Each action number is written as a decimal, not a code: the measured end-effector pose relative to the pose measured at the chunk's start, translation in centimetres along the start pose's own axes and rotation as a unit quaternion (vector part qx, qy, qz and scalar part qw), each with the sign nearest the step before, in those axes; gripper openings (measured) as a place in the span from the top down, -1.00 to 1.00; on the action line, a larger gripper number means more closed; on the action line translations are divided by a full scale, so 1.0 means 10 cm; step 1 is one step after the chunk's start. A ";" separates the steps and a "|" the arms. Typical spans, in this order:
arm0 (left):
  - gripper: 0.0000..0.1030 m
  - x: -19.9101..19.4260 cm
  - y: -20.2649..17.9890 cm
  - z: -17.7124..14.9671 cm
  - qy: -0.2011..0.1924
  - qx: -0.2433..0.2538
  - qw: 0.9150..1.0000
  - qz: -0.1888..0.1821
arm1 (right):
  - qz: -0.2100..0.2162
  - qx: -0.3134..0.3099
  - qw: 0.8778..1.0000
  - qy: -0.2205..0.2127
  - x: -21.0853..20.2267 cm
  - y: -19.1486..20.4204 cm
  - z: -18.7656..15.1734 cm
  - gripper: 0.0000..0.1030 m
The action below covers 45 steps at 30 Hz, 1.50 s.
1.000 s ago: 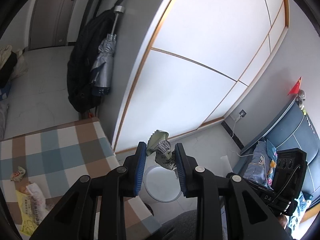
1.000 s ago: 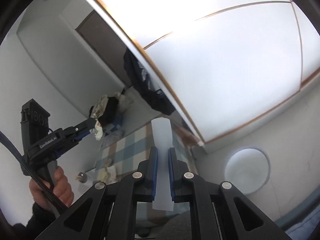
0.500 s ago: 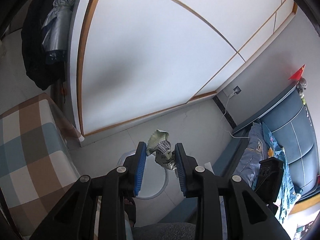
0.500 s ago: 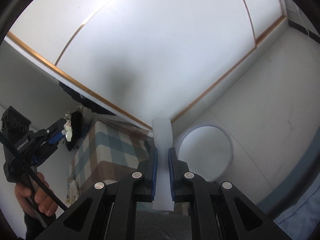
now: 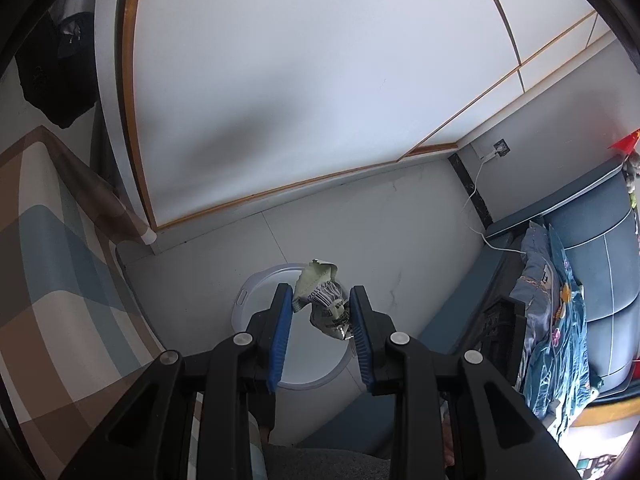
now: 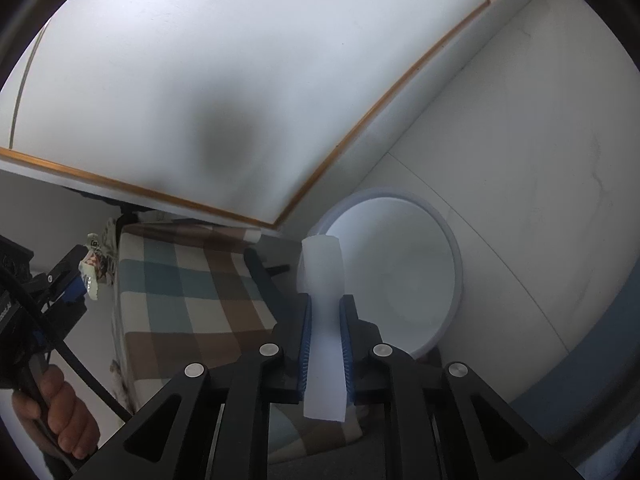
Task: Collect trash
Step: 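Carry the wrapper and cup in both grippers over the white trash bin, then open the right gripper to drop the cup while the left gripper drops the wrapper into the bin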
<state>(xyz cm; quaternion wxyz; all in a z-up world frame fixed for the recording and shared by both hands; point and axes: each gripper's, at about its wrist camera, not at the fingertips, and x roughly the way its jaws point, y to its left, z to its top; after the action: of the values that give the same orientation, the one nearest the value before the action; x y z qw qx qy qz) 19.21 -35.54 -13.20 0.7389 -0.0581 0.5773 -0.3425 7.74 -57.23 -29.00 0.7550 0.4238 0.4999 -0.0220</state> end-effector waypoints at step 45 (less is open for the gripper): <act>-0.09 0.85 -0.14 0.01 0.117 -0.011 0.991 0.064 | -0.018 0.034 0.999 -0.034 -0.39 -0.37 0.05 -0.47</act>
<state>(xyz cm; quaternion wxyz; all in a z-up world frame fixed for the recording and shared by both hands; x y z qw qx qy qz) 19.54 -41.53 -19.34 0.6857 0.0110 0.6663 -0.2928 4.43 -61.45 -28.18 0.7563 0.4392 0.4803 -0.0667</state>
